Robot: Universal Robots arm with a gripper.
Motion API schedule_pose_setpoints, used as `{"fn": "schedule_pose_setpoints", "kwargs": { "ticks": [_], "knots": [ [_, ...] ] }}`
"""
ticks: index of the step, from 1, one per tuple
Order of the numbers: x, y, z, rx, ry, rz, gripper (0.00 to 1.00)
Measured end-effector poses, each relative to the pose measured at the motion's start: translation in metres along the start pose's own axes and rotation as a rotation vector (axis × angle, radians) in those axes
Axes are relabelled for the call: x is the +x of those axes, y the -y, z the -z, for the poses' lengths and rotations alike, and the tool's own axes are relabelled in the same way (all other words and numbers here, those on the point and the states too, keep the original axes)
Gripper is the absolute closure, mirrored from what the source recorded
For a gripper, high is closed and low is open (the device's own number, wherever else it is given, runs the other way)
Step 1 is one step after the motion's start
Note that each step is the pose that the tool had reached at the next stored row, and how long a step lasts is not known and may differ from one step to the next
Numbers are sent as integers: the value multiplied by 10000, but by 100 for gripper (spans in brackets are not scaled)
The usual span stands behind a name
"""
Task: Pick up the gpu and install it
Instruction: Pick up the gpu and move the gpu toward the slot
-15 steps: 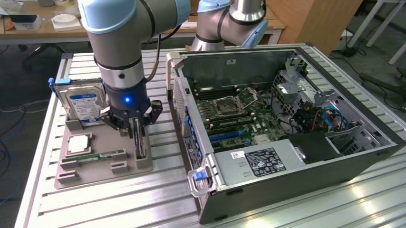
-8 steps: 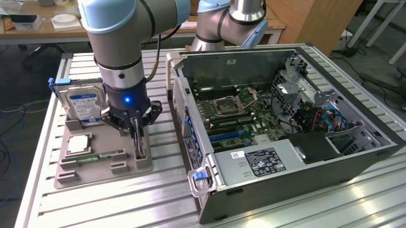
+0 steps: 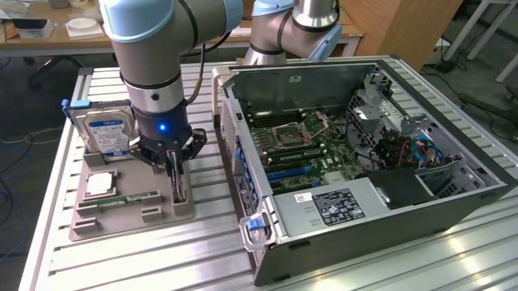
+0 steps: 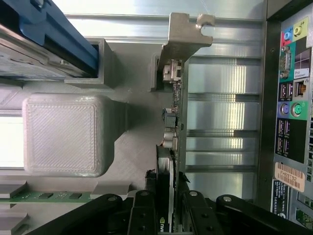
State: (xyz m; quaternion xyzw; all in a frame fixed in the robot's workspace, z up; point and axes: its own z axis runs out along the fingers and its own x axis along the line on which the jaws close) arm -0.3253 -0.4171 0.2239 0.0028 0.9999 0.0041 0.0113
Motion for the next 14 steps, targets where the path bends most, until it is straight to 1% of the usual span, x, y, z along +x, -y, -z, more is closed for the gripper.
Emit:
{"fn": "schedule_pose_setpoints", "kwargs": {
  "ticks": [2, 4, 9, 14],
  "knots": [
    [0, 0, 0, -1, 2, 0, 74],
    [-1, -1, 29, -5, 5, 0, 74],
    [-4, -2, 208, -2, 0, 0, 74],
    [-8, -3, 349, -1, 0, 0, 74]
  ]
}}
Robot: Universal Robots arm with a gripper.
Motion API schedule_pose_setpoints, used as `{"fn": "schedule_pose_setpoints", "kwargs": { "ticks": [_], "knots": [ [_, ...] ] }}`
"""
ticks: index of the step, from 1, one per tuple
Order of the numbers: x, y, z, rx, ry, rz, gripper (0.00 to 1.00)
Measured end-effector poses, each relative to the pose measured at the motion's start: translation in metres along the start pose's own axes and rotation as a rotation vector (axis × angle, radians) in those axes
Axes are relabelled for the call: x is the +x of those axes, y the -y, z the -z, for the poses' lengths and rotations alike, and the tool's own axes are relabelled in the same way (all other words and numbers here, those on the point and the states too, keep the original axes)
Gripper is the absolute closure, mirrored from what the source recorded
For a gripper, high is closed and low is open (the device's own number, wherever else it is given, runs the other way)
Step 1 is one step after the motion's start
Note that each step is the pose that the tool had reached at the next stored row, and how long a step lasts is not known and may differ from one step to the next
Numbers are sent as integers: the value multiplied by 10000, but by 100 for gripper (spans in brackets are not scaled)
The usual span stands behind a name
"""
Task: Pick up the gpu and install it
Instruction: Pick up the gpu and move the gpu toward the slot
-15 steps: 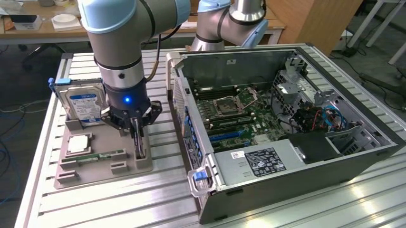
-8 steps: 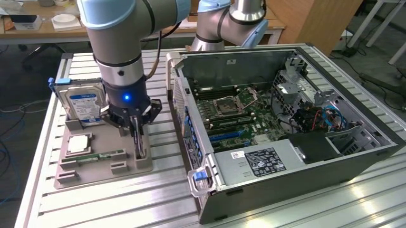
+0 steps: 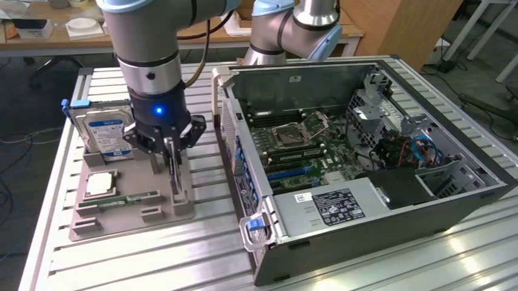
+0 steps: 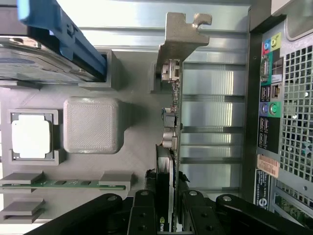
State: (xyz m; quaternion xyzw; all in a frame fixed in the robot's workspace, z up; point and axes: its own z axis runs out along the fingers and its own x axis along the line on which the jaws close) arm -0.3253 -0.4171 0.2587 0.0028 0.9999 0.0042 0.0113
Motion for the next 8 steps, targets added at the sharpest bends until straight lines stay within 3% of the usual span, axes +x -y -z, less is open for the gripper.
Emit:
{"fn": "schedule_pose_setpoints", "kwargs": {
  "ticks": [8],
  "knots": [
    [-5, -2, 223, -1, 1, 1, 74]
  ]
}}
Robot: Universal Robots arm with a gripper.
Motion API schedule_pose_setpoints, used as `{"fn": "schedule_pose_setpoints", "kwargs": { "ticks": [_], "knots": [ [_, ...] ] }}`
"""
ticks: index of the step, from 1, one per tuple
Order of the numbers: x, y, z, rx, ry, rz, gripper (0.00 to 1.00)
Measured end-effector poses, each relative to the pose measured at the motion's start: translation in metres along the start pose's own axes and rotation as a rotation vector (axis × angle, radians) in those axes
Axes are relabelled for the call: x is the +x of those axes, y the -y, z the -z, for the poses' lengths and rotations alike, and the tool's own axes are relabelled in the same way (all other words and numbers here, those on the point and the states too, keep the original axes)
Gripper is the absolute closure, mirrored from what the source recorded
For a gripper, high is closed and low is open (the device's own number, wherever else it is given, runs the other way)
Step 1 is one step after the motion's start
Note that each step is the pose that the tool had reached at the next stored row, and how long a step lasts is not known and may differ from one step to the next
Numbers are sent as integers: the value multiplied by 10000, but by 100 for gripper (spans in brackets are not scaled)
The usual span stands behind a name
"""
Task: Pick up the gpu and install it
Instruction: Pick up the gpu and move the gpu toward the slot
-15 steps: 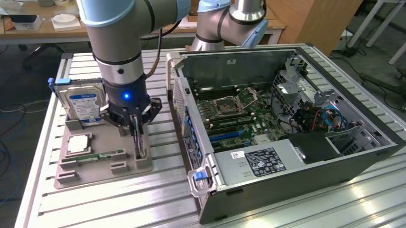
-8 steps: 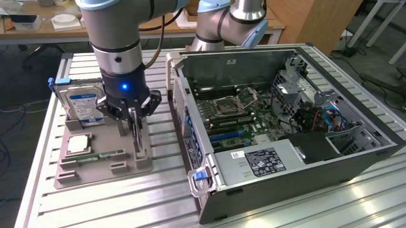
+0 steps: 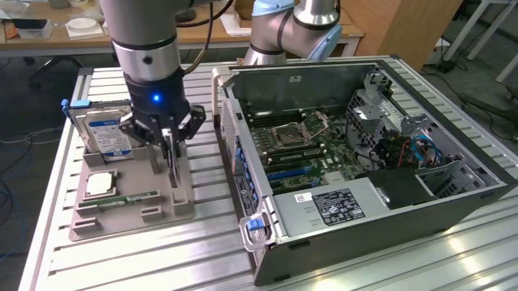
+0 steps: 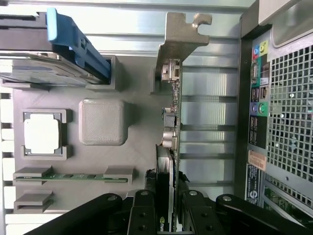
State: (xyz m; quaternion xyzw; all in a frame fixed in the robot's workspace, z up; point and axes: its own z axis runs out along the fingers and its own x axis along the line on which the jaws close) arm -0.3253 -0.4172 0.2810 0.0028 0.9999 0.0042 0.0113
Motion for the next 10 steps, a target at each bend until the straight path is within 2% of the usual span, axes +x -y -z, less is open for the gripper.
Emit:
{"fn": "schedule_pose_setpoints", "kwargs": {
  "ticks": [10],
  "knots": [
    [-9, -4, 425, 0, -1, -1, 74]
  ]
}}
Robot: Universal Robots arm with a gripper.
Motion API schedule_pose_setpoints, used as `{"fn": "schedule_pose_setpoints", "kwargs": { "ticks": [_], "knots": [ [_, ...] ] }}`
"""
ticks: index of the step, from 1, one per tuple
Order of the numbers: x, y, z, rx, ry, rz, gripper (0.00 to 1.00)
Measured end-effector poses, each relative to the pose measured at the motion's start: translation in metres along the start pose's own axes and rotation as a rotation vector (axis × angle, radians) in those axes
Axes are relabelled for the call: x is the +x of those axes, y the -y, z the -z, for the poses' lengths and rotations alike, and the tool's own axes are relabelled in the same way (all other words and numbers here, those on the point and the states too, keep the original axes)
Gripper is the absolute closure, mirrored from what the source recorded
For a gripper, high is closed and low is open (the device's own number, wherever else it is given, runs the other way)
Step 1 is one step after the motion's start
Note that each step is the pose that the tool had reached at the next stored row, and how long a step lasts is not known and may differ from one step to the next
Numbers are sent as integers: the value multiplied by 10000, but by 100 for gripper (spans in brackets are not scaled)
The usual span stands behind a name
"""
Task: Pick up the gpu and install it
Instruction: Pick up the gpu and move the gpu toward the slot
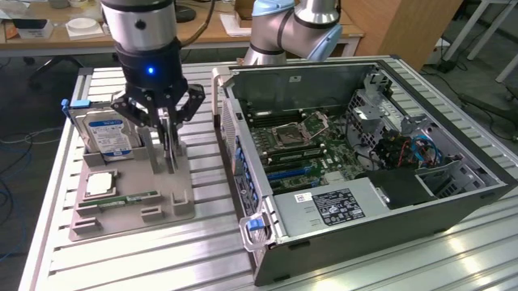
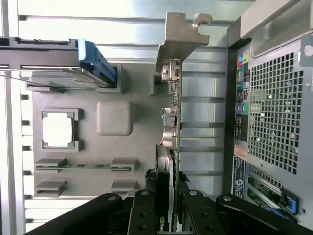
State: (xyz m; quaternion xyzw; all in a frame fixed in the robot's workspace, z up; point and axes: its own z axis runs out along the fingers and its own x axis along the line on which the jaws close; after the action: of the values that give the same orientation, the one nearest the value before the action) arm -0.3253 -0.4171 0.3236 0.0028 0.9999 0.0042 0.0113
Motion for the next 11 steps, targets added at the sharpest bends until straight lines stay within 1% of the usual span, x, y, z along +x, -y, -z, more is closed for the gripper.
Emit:
{"fn": "schedule_pose_setpoints", "kwargs": {
  "ticks": [11],
  "knots": [
    [-12, -4, 501, 0, 0, 0, 74]
  ]
}}
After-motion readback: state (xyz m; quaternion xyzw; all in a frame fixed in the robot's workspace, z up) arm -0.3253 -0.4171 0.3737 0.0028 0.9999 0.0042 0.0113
